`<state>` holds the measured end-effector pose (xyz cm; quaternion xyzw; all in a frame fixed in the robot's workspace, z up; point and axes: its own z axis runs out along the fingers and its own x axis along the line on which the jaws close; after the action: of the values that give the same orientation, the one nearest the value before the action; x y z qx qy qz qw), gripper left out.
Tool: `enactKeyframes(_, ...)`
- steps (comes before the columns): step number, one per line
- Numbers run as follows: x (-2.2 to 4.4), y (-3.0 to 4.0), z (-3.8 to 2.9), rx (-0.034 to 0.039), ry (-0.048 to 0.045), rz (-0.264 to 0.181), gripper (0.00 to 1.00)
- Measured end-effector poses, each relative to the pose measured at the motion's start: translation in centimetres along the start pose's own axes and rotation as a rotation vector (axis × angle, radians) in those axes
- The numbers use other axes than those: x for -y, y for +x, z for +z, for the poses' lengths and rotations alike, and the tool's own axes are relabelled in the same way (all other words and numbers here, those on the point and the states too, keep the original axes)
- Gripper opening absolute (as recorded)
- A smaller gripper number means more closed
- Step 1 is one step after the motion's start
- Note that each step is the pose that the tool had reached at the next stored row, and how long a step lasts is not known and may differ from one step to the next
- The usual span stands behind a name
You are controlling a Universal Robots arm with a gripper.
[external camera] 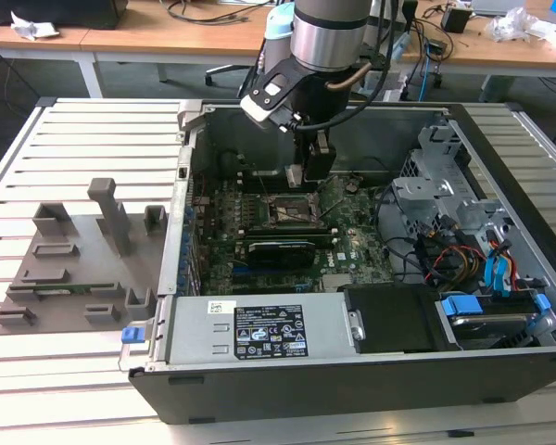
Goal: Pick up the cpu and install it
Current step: 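Place the cpu into insertion slot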
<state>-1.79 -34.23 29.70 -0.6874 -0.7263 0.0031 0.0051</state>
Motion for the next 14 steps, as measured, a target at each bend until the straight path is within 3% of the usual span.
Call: enactKeyframes(14, -0.01, 0.16, 0.30, 0.0015, 0.0000, 0.035, 0.55)
